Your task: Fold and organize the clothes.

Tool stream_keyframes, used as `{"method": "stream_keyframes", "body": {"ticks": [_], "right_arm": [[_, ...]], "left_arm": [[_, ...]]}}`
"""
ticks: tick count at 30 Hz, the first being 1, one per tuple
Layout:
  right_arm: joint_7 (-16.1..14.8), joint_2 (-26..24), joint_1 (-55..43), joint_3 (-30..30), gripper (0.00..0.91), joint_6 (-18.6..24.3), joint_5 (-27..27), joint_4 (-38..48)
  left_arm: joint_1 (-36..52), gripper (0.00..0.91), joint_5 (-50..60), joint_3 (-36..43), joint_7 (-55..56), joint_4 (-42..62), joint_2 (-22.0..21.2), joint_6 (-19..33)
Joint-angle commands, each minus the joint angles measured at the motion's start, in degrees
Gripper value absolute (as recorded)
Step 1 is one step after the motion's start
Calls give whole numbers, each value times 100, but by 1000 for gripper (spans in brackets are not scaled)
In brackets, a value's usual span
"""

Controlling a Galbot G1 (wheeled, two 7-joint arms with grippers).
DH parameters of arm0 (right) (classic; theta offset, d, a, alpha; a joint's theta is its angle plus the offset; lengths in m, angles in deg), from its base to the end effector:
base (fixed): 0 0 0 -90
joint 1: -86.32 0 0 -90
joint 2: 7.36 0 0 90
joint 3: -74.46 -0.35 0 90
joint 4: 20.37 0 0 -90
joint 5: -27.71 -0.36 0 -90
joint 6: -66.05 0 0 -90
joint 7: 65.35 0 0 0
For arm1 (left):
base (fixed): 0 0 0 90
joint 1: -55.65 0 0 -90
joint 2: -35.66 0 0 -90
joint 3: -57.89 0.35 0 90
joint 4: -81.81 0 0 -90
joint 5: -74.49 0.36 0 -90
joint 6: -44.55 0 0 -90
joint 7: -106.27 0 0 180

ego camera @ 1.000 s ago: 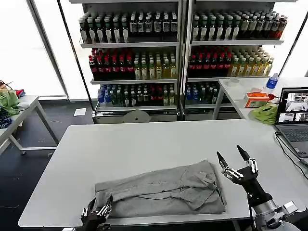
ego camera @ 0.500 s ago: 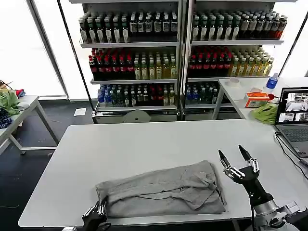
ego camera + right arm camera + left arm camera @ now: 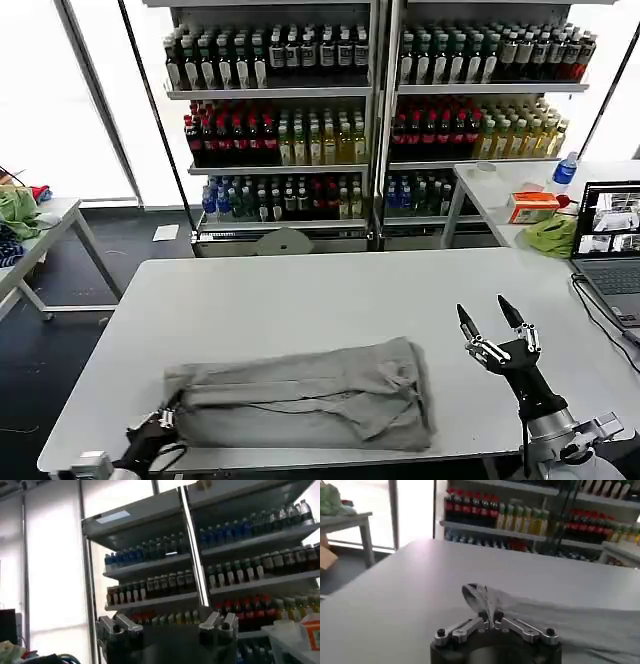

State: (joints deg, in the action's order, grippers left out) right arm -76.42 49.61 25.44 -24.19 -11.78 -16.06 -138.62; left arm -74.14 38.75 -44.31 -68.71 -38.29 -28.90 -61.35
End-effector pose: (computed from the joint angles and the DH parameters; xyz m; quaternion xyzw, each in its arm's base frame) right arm 0.2133 -0.1379 -0.2614 -0.1574 0.9781 0.0913 0.1007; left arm 0.1541 0.1322 -0.2907 0.0128 -0.9764 0.0573 0.2079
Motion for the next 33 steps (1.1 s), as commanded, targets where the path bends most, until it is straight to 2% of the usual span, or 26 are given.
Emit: {"method": "stream_keyframes", "body": {"ticks": [1,6,10,14,17,25,33], "right_arm": [[66,-32,-172,35,907,13,-44,78],[126,-38,-276,53,907,10,-45,134],[132,-21,-287,53,907,4,-38,112],[124,4,-190,-8,907,13,-36,64],[112,48,-101,-53,907,42,-6,52],[114,258,15,-63,907,97,159,143],[117,349,66,-158,907,98,236,228]], "left_arm": [[-89,10,-401,-2074,-518,685,1105,-86],[-271,10,-495,-2650,-685,951,1515,-52],[-315,10,-702,-2499,-596,317,1517,-242],[-1,10,-859,-1762,-340,-709,1421,-600],[280,10,-1095,-1055,-126,-1059,1488,-814],[750,10,-1455,824,219,-1229,1788,-873],[1146,10,-1591,1673,269,-1092,1900,-878]]}}
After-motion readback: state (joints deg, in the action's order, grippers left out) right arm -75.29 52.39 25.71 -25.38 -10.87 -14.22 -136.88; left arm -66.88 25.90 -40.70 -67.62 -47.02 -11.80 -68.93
